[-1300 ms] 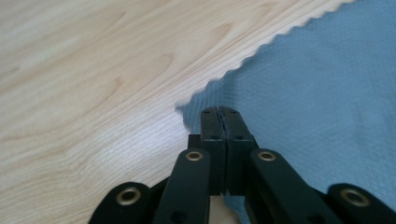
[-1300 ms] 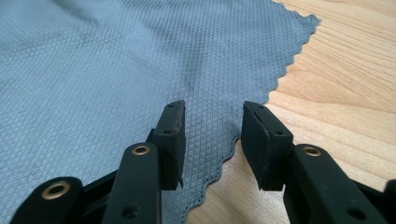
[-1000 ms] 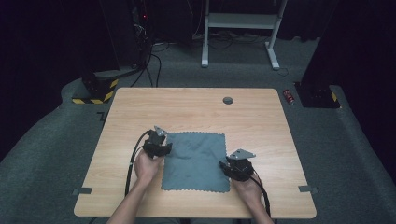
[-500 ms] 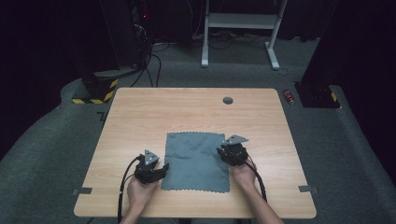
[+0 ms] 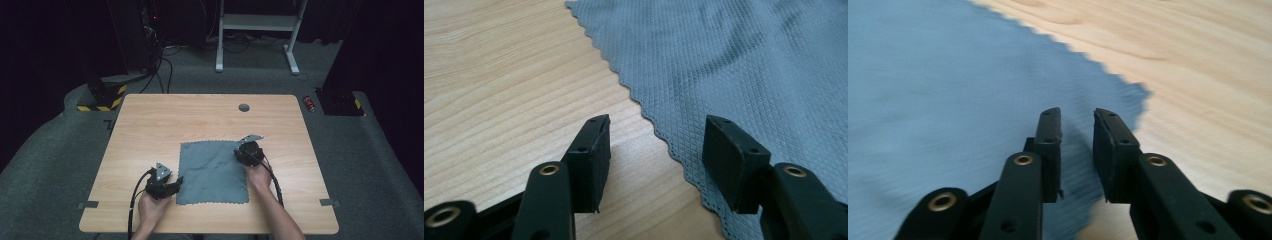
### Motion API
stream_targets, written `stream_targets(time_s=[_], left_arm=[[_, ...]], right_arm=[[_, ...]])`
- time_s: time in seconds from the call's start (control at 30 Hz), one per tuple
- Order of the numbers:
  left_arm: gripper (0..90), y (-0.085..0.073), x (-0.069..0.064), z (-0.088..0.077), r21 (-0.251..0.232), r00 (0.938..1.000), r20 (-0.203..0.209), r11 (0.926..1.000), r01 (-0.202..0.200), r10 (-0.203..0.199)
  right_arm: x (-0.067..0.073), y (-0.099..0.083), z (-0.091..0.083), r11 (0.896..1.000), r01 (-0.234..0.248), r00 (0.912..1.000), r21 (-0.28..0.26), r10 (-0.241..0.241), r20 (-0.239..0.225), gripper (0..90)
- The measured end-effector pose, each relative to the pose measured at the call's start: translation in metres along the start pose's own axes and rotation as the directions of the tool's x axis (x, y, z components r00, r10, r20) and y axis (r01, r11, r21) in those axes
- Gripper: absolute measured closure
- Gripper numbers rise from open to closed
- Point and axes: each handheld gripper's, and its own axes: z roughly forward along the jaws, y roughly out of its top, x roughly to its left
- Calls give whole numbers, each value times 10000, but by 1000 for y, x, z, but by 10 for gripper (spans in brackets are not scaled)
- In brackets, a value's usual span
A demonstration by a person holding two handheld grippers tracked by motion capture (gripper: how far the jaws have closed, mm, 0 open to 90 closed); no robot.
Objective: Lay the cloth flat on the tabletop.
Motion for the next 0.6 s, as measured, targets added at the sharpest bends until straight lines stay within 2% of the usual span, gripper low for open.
stream_targets(time_s=[0.13,0.2,0.27,0.37,0.43,0.53,0.6], left_arm=[[450,0,0,0,1,10000,53,10000,-36,36],[448,0,2,0,10,9998,151,9999,-119,119],[440,0,3,0,19,9996,227,9999,-156,155],[437,1,5,0,114,9992,294,9996,-266,263],[437,5,6,0,346,9987,399,9989,-329,315],[415,13,12,4,700,9983,528,9971,-284,248],[404,17,18,7,773,9976,693,9970,-83,30]], right_arm=[[26,-11,-13,9968,797,9958,-68,-799,-442,677],[31,-17,-16,9966,822,9950,1,-820,-570,667],[32,-24,-17,9953,968,9942,82,-963,-471,662],[23,-31,-21,9978,657,9960,-78,-660,-596,681],[19,-32,-22,9972,742,9956,-57,-744,-563,664],[21,-29,-23,9980,602,9978,207,-596,-306,621],[26,-28,-25,9983,579,9981,81,-577,-204,611]])
